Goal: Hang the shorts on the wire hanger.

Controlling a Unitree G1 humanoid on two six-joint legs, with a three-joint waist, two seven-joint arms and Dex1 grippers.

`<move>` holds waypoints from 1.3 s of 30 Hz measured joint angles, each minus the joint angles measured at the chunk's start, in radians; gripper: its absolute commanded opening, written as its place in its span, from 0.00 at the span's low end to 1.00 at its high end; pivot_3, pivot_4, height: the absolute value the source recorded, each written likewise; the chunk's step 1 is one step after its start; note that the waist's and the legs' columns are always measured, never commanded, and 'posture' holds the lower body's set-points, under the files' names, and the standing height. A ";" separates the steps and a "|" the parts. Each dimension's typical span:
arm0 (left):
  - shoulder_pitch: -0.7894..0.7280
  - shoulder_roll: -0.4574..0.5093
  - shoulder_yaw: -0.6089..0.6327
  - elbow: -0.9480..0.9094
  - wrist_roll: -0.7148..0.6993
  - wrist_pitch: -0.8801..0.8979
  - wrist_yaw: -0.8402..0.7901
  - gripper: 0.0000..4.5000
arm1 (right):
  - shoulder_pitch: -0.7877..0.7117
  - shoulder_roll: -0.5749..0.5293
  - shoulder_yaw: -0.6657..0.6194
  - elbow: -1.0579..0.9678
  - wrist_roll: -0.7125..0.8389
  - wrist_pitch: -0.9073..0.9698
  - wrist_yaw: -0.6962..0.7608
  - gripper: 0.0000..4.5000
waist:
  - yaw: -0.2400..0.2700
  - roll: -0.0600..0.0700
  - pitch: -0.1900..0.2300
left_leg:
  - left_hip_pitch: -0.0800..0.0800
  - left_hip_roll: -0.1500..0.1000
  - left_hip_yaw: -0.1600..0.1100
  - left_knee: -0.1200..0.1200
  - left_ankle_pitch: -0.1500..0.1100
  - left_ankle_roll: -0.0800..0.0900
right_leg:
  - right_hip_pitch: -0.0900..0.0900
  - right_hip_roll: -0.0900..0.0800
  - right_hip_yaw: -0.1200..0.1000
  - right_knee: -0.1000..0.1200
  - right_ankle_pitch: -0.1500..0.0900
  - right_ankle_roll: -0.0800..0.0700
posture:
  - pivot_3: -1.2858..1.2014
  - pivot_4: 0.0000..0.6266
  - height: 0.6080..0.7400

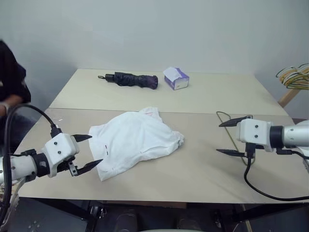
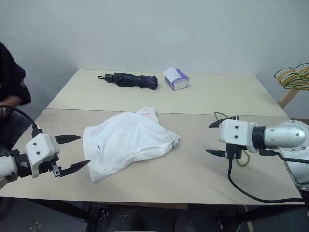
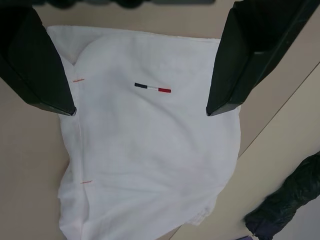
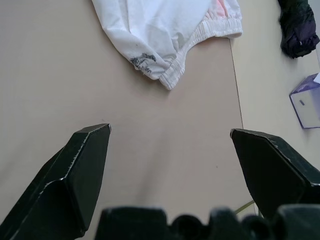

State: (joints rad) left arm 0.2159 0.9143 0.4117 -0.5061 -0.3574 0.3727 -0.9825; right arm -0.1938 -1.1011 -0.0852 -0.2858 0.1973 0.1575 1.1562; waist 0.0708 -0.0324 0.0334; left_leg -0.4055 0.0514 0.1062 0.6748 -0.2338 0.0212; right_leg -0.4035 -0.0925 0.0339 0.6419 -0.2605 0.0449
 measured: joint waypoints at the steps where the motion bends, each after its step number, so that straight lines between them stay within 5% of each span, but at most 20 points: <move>1: -0.004 0.000 0.000 -0.002 0.000 0.004 0.002 1.00 | 0.000 0.000 0.000 0.000 0.000 0.000 0.000 0.99 | 0.000 0.000 0.000 | 0.000 0.000 0.000 0.000 0.000 0.000 | 0.000 0.000 0.000 0.000 0.000 0.000 | 0.59 0.00 1.00; 16: 0.046 0.019 -0.013 -0.011 0.040 -0.002 -0.008 1.00 | -0.044 0.033 0.061 0.022 -0.040 -0.019 -0.012 0.99 | -0.003 0.000 0.000 | 0.000 0.000 0.000 0.000 -0.001 -0.002 | -0.001 0.000 0.000 0.000 0.000 0.000 | 0.57 0.00 1.00; 26: 0.054 0.058 -0.013 0.000 0.002 0.002 -0.089 1.00 | -0.188 0.174 0.296 0.174 -0.322 -0.292 -0.102 0.99 | -0.019 0.000 0.000 | 0.000 0.000 0.001 0.000 -0.001 -0.001 | -0.001 0.000 0.000 0.001 0.000 -0.001 | 0.56 0.00 1.00; 39: 0.083 0.099 -0.011 0.053 0.024 0.002 -0.143 1.00 | -0.450 0.438 0.538 0.718 -0.717 -0.673 -0.429 0.96 | -0.059 0.000 0.000 | 0.001 0.000 0.001 0.000 0.001 -0.001 | 0.000 0.001 0.000 0.005 0.001 0.001 | 0.57 0.00 1.00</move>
State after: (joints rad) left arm 0.2985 1.0138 0.4003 -0.4535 -0.3338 0.3744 -1.1254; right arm -0.6434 -0.6633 0.4527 0.4324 -0.5193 -0.5155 0.7268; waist 0.0121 -0.0322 0.0336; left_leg -0.4046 0.0516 0.1075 0.6746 -0.2328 0.0207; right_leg -0.4036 -0.0919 0.0342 0.6464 -0.2594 0.0464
